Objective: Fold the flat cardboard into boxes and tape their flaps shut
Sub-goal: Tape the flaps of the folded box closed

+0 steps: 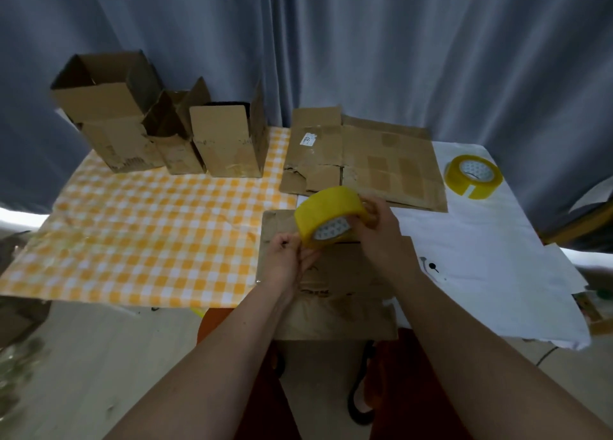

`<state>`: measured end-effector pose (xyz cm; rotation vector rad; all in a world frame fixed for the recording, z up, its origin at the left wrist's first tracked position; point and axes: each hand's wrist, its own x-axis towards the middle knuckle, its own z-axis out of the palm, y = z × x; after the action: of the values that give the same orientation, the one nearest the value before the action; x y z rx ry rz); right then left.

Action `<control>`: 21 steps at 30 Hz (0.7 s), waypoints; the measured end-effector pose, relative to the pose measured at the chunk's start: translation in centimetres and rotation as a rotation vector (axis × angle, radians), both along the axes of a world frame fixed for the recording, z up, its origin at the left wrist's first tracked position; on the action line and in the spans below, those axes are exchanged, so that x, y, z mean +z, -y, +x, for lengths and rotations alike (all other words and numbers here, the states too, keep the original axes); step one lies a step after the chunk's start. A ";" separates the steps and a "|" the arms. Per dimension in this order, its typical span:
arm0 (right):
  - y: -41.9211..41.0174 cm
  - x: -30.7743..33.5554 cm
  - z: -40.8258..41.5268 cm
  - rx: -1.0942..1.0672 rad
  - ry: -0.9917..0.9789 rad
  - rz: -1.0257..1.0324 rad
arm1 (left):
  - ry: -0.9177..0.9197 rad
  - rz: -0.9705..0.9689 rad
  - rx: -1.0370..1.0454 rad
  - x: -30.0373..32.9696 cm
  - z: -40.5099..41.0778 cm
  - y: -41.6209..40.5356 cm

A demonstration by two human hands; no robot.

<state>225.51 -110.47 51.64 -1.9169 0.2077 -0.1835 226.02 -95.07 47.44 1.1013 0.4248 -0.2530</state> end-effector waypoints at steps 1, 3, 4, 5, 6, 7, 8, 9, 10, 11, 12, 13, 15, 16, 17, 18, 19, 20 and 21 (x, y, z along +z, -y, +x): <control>-0.6 -0.4 0.2 -0.009 -0.029 0.049 | 0.004 0.005 -0.010 0.0 0.0 -0.1; -1.2 -1.5 0.5 -0.048 -0.125 0.074 | 0.013 0.028 -0.040 0.0 0.1 -0.4; -1.4 -1.9 0.5 -0.067 -0.181 0.070 | 0.013 0.051 -0.048 0.0 0.0 -0.5; -1.6 -2.1 0.5 -0.076 -0.219 0.063 | 0.011 0.094 -0.036 0.0 0.0 -0.7; -1.7 -2.3 0.6 -0.077 -0.226 0.049 | 0.009 0.143 0.004 0.0 0.1 -1.1; -1.6 -2.3 0.6 -0.080 -0.199 0.020 | 0.008 0.203 0.057 0.1 0.2 -1.6; -1.6 -2.4 0.7 -0.091 -0.153 -0.024 | 0.007 0.239 0.118 0.2 0.3 -2.3; -1.5 -2.3 0.8 -0.105 -0.109 -0.071 | 0.010 0.284 0.161 0.3 0.5 -3.0; -1.6 -2.3 0.8 -0.107 -0.083 -0.099 | 0.012 0.356 0.189 0.4 0.8 -3.9; -1.7 -2.2 0.9 -0.094 -0.071 -0.098 | 0.006 0.443 0.197 0.5 1.1 -4.7; -2.1 -2.2 1.1 -0.069 -0.065 -0.078 | -0.018 0.491 0.210 0.5 1.4 -5.4; -2.5 -2.2 1.2 -0.040 -0.058 -0.061 | -0.066 0.498 0.214 0.4 1.7 -6.0; -3.2 -2.1 1.4 0.005 -0.034 -0.073 | -0.175 0.396 0.202 0.2 1.9 -6.5; -3.4 -2.1 1.5 0.029 -0.023 -0.094 | -0.224 0.317 0.195 0.2 1.9 -6.6; -3.6 -2.2 1.6 0.050 -0.013 -0.119 | -0.242 0.267 0.198 0.2 2.0 -6.7; -3.7 -2.3 1.7 0.066 -0.004 -0.149 | -0.240 0.263 0.195 0.2 2.0 -6.8; -3.9 -2.4 1.8 0.074 0.006 -0.182 | -0.228 0.273 0.198 0.0 2.2 -7.0; -4.2 -2.5 1.9 0.076 0.017 -0.211 | -0.219 0.281 0.215 -0.2 2.4 -7.2; -4.6 -2.6 2.0 0.075 0.027 -0.237 | -0.220 0.279 0.233 -0.3 2.5 -7.4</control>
<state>227.48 -105.86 49.05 -2.1523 0.0985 -0.1908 228.52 -87.65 47.17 1.2883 0.7974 -0.1106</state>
